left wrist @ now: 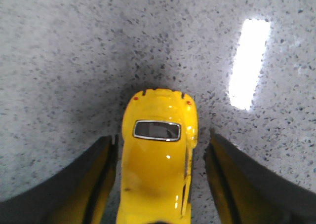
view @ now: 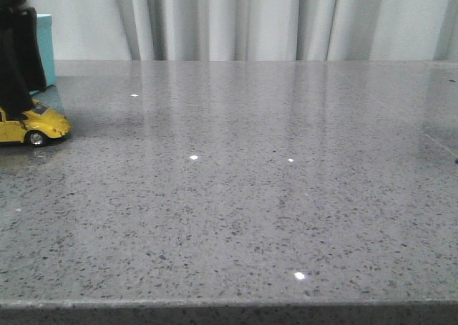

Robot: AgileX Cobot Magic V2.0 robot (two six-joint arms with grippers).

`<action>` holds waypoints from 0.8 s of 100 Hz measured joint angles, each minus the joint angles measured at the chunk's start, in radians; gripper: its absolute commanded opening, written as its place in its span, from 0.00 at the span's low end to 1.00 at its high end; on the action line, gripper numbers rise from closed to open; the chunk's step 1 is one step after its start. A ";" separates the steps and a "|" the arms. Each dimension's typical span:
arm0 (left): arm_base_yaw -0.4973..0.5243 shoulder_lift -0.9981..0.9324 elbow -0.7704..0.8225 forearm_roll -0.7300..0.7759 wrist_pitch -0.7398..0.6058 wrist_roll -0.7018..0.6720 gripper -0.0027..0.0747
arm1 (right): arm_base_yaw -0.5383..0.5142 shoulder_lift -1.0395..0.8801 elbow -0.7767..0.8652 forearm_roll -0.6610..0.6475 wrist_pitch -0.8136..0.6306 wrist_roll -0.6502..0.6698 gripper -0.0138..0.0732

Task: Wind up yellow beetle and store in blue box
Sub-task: 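Lift the car with the left gripper and carry it over the blue box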

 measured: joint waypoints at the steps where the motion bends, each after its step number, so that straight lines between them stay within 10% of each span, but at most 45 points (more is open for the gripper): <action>1: 0.000 0.003 0.000 0.000 0.000 -0.001 0.54 | 0.000 0.000 0.000 0.000 0.000 0.000 0.66; 31: 0.000 0.025 0.000 0.000 0.006 -0.001 0.53 | 0.000 0.000 0.000 0.000 0.000 0.000 0.66; 80: 0.000 0.025 -0.004 0.000 0.009 -0.002 0.15 | 0.000 0.000 0.000 0.000 0.000 0.000 0.66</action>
